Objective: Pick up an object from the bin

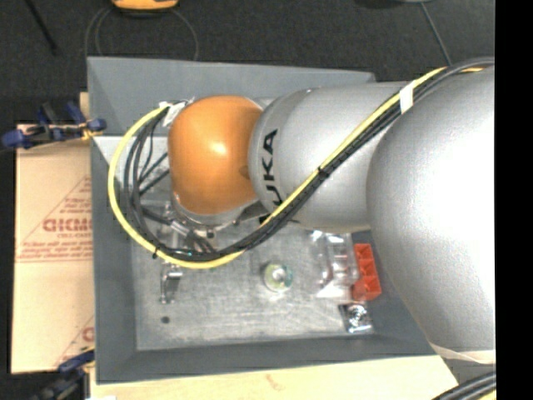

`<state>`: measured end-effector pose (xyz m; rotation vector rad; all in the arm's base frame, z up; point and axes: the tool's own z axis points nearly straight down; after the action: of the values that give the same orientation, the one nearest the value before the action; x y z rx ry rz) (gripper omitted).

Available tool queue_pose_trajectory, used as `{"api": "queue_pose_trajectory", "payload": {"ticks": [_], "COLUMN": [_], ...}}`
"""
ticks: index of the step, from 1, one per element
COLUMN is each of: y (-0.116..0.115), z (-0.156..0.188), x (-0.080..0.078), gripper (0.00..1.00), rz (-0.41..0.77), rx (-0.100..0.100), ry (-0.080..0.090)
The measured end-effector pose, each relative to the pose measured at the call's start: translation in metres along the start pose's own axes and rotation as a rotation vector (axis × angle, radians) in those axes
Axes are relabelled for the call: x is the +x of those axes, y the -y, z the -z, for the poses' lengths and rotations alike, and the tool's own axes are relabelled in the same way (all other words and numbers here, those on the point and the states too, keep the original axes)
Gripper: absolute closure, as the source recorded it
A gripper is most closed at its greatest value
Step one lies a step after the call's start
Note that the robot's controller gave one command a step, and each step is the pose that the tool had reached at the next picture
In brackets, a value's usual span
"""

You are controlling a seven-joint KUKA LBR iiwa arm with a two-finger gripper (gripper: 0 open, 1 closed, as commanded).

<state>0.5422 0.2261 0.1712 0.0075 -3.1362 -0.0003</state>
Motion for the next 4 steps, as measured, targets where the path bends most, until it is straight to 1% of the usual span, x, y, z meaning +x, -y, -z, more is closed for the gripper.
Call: {"api": "queue_pose_trajectory", "payload": {"ticks": [1, 2, 3, 4], "y": [0.073, 0.085, 0.178, 0.235], "z": [-0.069, -0.084, -0.091, -0.096], "x": [-0.041, -0.056, 0.001, -0.036], "gripper": [0.00, 0.00, 0.00, 0.00], "rz": [0.015, 0.124, 0.074, 0.219], "rx": [0.005, 0.001, 0.004, 0.001], "ry": [0.004, 0.012, 0.003, 0.018]}}
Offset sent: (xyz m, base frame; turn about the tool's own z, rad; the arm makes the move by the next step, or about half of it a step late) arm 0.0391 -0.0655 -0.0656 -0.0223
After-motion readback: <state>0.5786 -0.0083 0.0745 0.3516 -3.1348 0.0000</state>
